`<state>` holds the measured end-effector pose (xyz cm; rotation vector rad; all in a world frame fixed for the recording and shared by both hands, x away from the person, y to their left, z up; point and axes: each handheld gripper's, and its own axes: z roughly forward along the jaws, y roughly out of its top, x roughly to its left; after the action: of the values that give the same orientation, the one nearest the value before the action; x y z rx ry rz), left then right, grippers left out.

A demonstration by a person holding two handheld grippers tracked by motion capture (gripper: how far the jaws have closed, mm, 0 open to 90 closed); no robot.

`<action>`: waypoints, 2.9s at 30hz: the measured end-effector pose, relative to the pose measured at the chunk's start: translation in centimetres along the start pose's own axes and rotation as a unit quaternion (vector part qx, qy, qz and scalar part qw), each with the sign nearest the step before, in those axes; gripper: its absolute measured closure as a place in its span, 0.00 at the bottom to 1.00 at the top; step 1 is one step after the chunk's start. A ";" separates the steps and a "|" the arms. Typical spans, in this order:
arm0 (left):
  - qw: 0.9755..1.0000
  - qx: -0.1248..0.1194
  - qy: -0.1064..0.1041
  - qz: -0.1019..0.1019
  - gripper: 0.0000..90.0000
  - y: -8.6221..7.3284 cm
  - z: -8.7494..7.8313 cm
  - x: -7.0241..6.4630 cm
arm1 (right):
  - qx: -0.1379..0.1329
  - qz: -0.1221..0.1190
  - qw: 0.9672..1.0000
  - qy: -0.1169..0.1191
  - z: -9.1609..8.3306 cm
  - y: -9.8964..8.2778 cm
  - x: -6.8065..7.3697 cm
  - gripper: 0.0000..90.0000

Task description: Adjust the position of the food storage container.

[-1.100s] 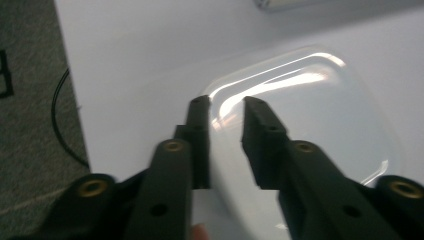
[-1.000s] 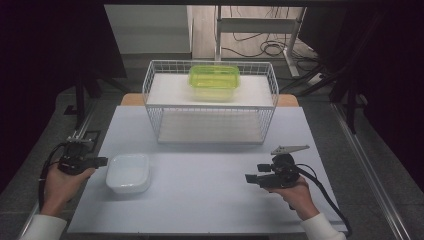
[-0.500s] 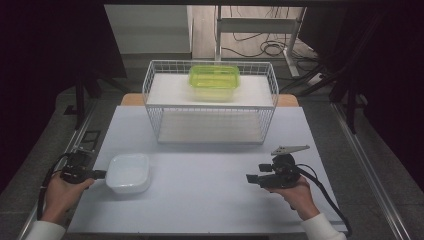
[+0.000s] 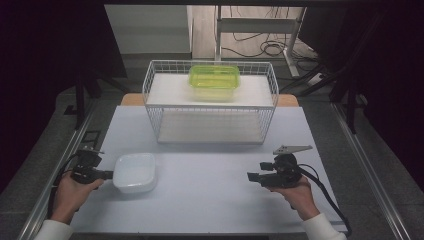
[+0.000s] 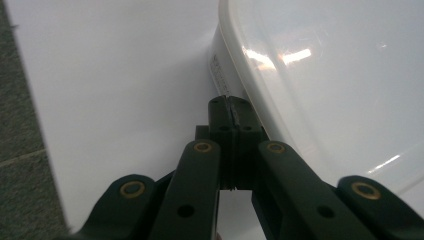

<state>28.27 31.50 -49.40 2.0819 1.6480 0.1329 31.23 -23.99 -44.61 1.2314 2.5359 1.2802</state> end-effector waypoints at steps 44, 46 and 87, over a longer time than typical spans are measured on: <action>0.994 -0.001 -0.096 0.046 1.00 5.1 5.0 -7.8 | 0.017 -0.005 1.000 0.000 0.3 -0.1 -0.2 0.31; 0.994 -0.001 -0.095 0.052 1.00 5.2 5.2 -8.1 | 0.019 -0.006 1.000 0.001 0.4 -0.1 -0.1 0.31; 0.979 0.025 -0.186 0.082 1.00 6.5 8.6 -15.0 | 0.007 0.010 0.999 -0.030 0.7 -0.2 -1.0 0.31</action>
<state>33.16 13.74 -51.02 2.1235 1.2692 -0.2345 32.04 -24.26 -45.49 1.2803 2.5020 1.2133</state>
